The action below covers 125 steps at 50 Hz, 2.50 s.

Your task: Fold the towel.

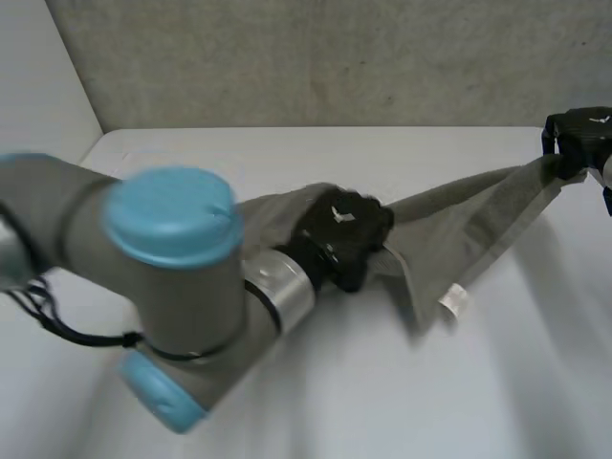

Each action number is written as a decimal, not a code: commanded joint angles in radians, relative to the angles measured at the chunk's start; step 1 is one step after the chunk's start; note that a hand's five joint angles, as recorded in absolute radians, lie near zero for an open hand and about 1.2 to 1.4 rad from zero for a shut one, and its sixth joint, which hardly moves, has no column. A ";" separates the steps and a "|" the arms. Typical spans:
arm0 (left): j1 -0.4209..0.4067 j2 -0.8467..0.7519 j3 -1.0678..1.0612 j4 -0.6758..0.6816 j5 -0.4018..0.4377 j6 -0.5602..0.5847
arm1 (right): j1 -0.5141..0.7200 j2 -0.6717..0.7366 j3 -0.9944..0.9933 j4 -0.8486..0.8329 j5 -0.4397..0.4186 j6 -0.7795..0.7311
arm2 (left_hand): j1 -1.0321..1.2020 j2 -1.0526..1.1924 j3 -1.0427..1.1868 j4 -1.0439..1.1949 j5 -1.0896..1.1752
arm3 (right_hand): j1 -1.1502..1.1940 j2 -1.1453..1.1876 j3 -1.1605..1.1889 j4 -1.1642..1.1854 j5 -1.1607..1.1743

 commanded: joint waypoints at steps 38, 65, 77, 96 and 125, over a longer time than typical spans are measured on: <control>-0.044 -0.111 -0.018 0.039 -0.075 -0.029 | 0.032 0.236 -0.219 0.095 0.053 -0.172 | 0.067 0.011 0.011 0.007 0.025 | 0.076 0.104 0.038 0.056 0.059; 0.090 0.165 -0.201 0.007 -0.065 -0.042 | 0.259 -0.184 0.251 0.072 0.096 -0.085 | -1.142 -1.199 -1.199 -1.202 -1.185 | -1.145 -1.118 -1.184 -1.165 -1.163; 0.360 0.195 -0.396 0.014 0.012 -0.035 | 0.519 -0.145 0.414 0.072 -0.013 -0.099 | -1.060 -1.117 -1.117 -1.120 -1.102 | -1.145 -1.118 -1.184 -1.165 -1.163; 0.539 0.101 -0.452 0.068 0.172 0.163 | 0.612 0.062 0.332 -0.110 0.162 -0.097 | -1.036 -1.093 -1.093 -1.097 -1.079 | -0.751 -0.723 -0.789 -0.770 -0.768; 0.492 0.057 -0.458 0.129 0.172 0.172 | 0.527 -0.077 0.440 -0.166 0.227 -0.080 | -0.966 -1.022 -1.022 -1.026 -1.008 | 0.076 0.104 0.038 0.056 0.059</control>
